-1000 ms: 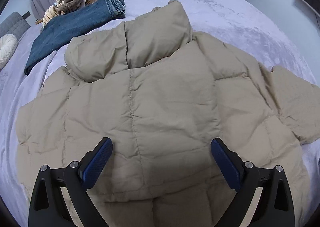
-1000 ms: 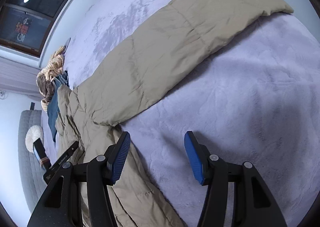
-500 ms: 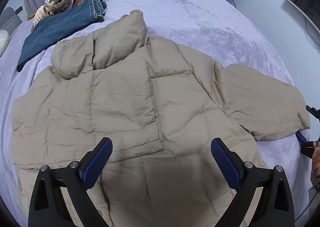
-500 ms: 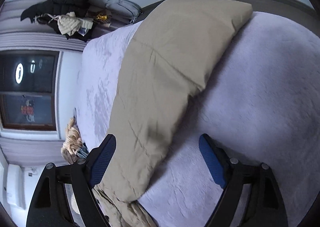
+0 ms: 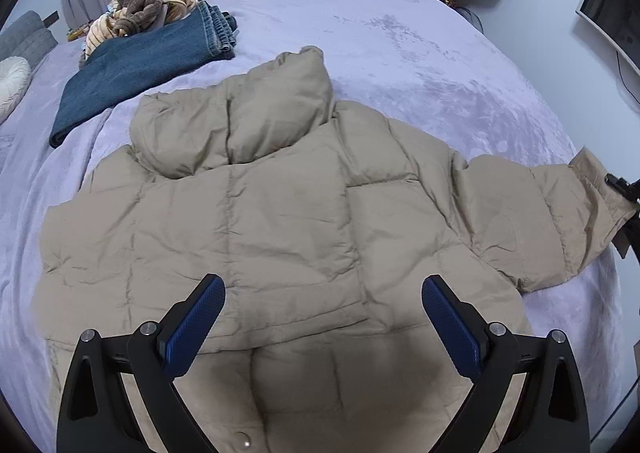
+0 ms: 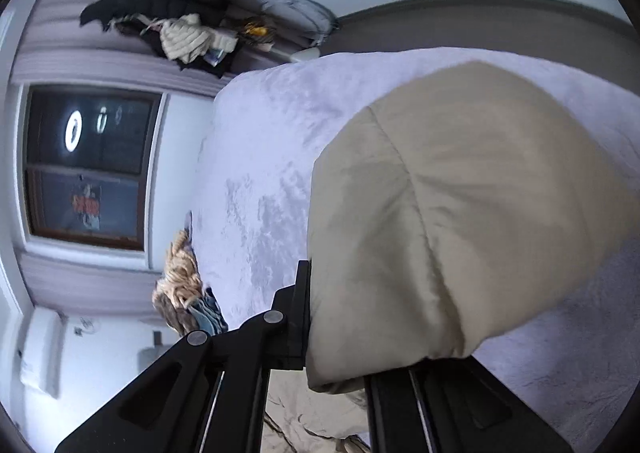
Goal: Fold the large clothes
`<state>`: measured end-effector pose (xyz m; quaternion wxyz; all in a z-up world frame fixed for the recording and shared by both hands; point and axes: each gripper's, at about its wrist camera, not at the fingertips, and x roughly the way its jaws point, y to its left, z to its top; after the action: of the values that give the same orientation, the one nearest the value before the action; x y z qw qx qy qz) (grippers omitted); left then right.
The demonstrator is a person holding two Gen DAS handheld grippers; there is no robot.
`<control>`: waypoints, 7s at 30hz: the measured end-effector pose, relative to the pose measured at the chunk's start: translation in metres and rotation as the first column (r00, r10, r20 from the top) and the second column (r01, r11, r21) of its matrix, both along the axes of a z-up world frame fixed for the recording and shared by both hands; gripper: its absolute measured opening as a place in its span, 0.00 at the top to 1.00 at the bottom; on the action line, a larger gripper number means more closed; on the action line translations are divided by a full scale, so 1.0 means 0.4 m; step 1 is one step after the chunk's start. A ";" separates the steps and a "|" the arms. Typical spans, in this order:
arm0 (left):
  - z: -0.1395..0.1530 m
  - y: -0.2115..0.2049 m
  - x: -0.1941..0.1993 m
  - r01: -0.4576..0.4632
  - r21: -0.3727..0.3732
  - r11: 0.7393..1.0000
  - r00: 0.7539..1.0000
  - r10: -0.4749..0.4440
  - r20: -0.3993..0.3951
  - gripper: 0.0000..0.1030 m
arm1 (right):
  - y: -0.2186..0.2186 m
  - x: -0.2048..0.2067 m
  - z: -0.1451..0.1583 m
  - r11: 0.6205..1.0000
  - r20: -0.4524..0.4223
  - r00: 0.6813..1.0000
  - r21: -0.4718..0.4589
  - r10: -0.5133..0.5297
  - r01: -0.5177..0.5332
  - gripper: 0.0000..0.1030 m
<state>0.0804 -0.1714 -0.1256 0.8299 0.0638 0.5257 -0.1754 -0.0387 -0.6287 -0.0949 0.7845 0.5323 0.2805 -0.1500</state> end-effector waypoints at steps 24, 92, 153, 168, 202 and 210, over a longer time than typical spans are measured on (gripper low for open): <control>-0.143 0.388 0.124 -0.189 0.087 0.978 0.980 0.194 -0.043 0.03 | 0.967 0.319 -0.193 0.436 -0.558 0.608 -0.424 0.564 -0.794 0.93; -0.216 0.486 0.177 -0.119 -0.283 0.952 0.981 0.069 -0.181 0.74 | 0.551 0.145 -0.230 0.902 -0.349 0.854 -0.054 0.385 -0.428 0.94; -0.027 0.449 -0.123 -0.205 0.042 0.978 0.969 0.208 -0.130 0.37 | 0.585 -0.115 -0.024 0.764 -0.573 0.694 -0.173 0.436 -0.622 0.40; 0.026 0.443 -0.320 -0.266 0.064 0.962 0.951 0.273 -0.143 0.00 | 0.653 -0.209 0.001 0.702 -0.560 0.624 -0.103 0.545 -0.705 0.23; -0.101 0.787 -0.550 -0.286 -0.066 0.956 0.898 0.244 -0.365 0.00 | 0.785 -0.560 -0.081 0.911 -0.553 0.762 -0.013 0.336 -0.411 0.00; -0.144 0.926 -0.606 -0.417 -0.238 0.877 0.825 0.255 -0.505 0.00 | 0.728 -0.638 -0.151 0.955 -0.463 0.836 0.177 0.296 -0.240 0.00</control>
<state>-0.1620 0.1991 -0.1834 0.6981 -0.2180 0.6710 -0.1216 -0.2938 -0.3377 -0.1553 0.6716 0.4759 0.5474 -0.1511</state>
